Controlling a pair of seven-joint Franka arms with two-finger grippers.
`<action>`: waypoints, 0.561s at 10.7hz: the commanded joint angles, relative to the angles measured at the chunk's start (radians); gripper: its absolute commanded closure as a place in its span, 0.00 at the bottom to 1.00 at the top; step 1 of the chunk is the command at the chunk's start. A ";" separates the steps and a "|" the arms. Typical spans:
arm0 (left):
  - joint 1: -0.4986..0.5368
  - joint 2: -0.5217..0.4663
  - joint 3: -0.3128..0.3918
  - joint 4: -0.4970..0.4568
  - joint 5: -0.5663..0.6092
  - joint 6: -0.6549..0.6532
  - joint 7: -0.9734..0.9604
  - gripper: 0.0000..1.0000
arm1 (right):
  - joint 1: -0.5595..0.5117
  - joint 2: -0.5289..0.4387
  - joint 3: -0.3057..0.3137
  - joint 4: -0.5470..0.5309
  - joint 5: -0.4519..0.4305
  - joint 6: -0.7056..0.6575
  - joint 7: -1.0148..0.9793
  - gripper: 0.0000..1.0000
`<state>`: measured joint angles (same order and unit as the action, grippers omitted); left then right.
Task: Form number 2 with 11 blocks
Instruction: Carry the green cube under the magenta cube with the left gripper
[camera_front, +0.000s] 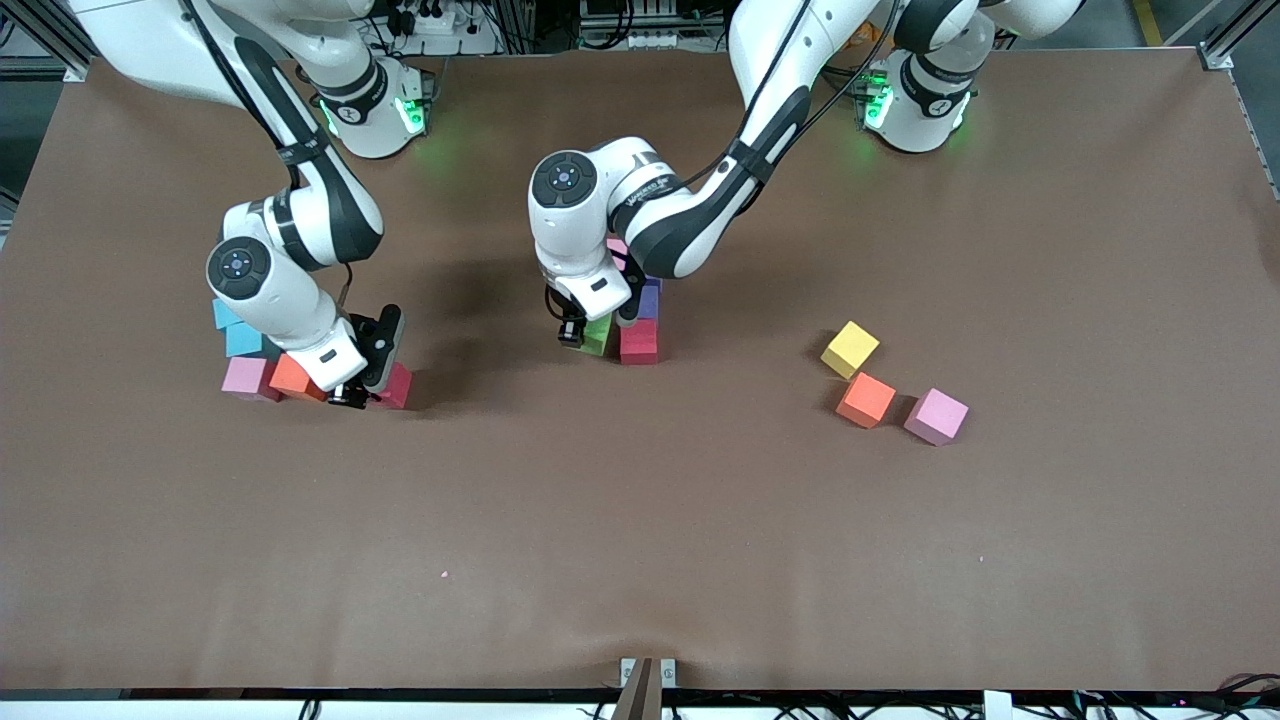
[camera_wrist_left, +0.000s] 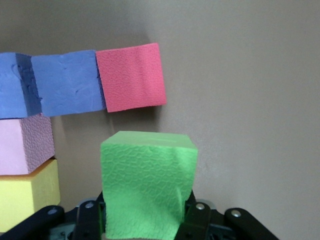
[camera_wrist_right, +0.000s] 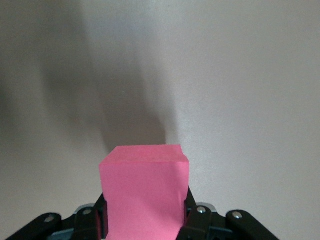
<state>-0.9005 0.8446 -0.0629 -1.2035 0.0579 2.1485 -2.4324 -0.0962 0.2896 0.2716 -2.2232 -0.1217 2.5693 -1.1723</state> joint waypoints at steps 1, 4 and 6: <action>-0.052 0.014 0.063 0.009 -0.007 0.030 -0.079 0.69 | -0.005 -0.012 0.005 0.007 0.016 -0.018 -0.035 0.69; -0.074 0.043 0.083 0.007 -0.007 0.047 -0.097 0.67 | -0.005 -0.006 0.003 0.005 0.016 -0.020 -0.038 0.69; -0.074 0.057 0.083 0.007 -0.007 0.062 -0.100 0.66 | -0.005 -0.001 0.003 0.005 0.016 -0.018 -0.032 0.69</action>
<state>-0.9640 0.8900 0.0040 -1.2052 0.0579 2.1953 -2.5153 -0.0962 0.2911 0.2711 -2.2196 -0.1217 2.5612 -1.1857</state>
